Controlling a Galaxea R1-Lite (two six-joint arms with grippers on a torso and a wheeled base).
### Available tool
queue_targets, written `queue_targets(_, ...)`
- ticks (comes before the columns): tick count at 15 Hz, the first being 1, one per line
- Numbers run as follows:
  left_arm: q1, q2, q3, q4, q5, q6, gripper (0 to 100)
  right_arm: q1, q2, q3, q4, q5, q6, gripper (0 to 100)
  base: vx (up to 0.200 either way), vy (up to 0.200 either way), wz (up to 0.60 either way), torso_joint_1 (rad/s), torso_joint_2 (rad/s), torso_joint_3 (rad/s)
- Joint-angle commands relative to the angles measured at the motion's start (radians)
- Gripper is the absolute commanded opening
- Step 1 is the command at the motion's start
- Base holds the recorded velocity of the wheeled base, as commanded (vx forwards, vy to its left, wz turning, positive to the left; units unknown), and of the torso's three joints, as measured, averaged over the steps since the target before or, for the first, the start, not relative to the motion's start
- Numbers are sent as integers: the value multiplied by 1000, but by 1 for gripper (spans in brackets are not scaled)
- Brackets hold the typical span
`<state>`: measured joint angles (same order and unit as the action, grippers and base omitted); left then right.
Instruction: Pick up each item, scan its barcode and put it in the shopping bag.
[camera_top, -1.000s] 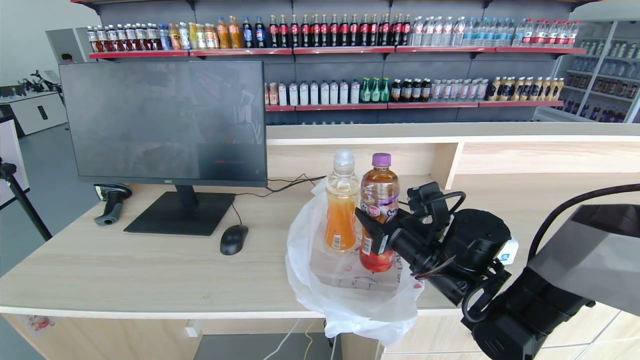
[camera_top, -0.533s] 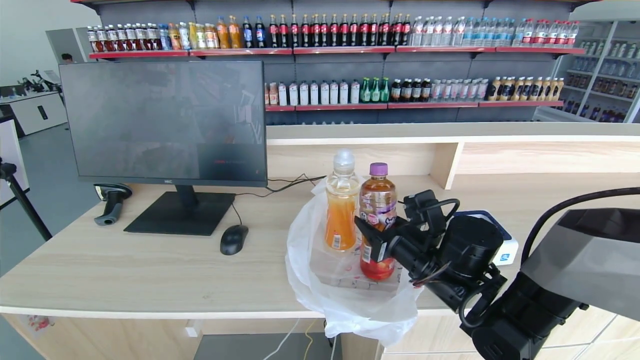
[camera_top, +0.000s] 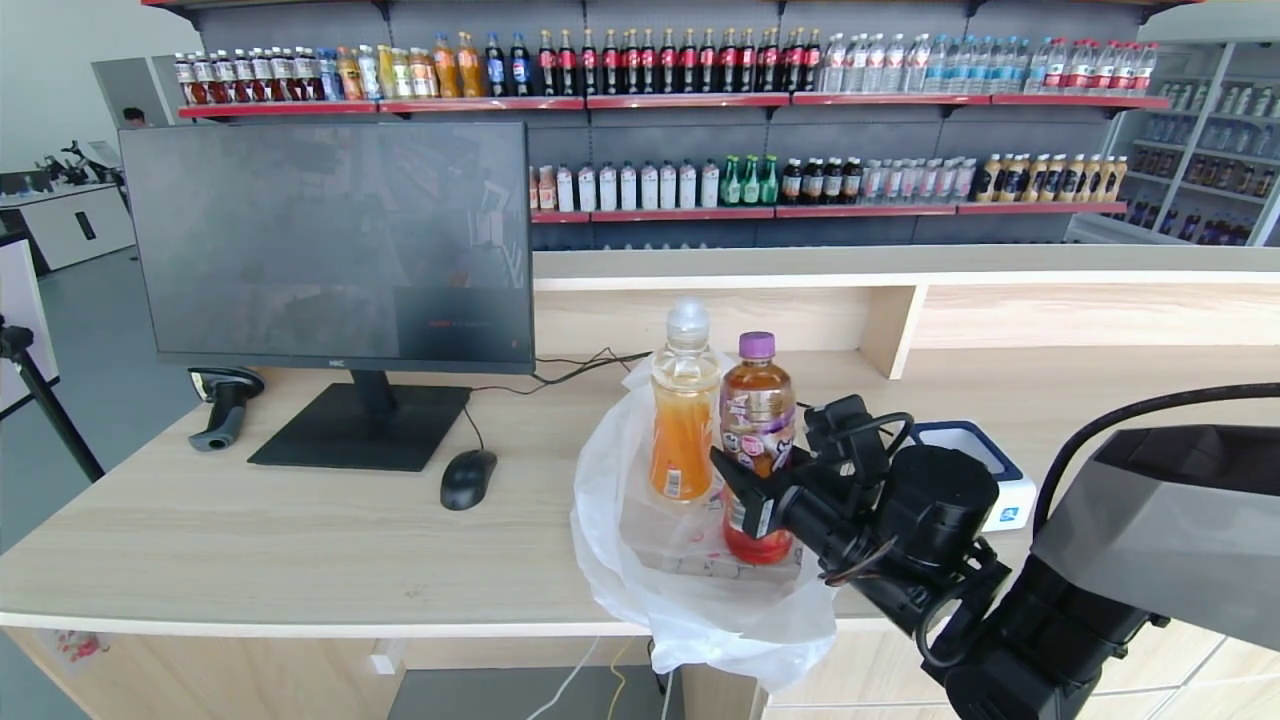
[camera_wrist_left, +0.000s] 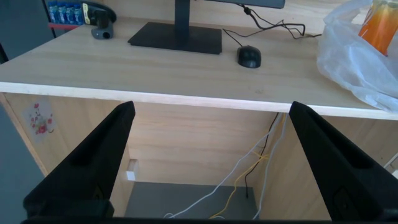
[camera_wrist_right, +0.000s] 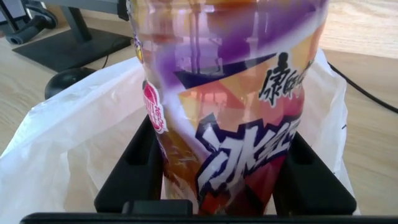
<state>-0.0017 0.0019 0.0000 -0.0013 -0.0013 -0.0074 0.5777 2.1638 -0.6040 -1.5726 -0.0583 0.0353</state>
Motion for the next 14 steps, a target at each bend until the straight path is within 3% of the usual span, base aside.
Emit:
queue_targets(1, 0, 0, 0, 0, 1, 0, 100, 1, 2, 9, 2, 0, 0, 0, 0, 0, 0, 0, 0, 0)
queue_targets(14, 0, 0, 0, 0, 0, 0, 100, 13, 1, 53, 2, -2, 37, 0, 0, 0, 0, 0, 0, 0)
